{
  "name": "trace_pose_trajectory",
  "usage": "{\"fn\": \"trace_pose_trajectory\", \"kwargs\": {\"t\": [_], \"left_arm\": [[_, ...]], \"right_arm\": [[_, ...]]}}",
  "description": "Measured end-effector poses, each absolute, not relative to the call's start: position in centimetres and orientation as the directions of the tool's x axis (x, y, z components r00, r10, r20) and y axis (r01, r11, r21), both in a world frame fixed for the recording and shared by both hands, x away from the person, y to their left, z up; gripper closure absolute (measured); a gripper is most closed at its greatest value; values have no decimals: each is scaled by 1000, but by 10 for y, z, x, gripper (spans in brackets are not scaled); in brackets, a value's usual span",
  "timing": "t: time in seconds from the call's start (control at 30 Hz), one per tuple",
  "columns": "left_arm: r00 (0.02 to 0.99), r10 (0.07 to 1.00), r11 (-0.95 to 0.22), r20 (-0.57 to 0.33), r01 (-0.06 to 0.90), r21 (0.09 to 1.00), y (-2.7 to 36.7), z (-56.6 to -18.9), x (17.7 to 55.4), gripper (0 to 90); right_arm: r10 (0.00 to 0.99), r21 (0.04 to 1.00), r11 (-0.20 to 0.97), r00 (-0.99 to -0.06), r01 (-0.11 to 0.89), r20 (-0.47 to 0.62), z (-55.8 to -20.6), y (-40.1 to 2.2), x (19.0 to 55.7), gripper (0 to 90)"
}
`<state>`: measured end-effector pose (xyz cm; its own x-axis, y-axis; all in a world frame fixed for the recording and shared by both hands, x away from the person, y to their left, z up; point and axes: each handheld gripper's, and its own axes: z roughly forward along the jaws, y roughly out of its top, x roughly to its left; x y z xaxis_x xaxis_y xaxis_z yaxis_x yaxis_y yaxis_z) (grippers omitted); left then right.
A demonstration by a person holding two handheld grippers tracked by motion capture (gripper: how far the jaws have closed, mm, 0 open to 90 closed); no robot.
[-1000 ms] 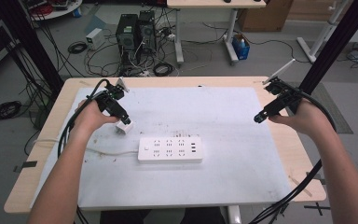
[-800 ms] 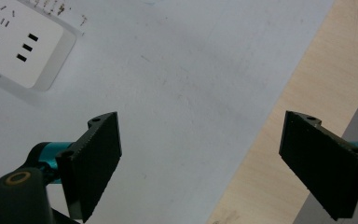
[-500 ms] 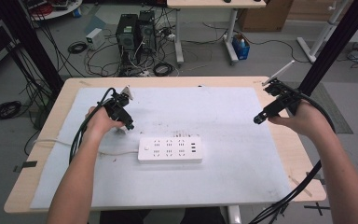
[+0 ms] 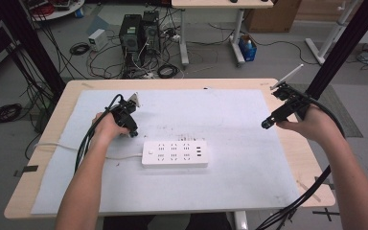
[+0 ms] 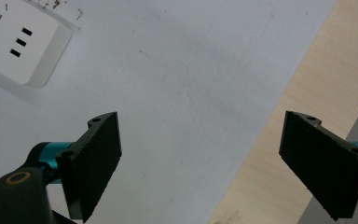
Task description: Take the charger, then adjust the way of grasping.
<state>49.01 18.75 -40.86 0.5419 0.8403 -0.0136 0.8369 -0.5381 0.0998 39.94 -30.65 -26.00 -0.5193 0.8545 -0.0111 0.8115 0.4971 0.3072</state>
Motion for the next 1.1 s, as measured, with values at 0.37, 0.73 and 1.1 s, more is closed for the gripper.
{"fn": "trace_pose_trajectory", "kwargs": {"t": [0.37,0.73,1.1], "left_arm": [[575,818,-562,-22,807,179,190,-359,472,425],[635,772,-609,5,738,292,175,-278,444,424],[797,603,-717,-24,556,421,149,-264,421,424]], "right_arm": [[864,321,476,-503,819,2,-256,-305,398,124],[872,326,454,-489,829,28,-247,-292,399,124],[885,315,385,-443,868,140,-235,-286,393,175]]}}
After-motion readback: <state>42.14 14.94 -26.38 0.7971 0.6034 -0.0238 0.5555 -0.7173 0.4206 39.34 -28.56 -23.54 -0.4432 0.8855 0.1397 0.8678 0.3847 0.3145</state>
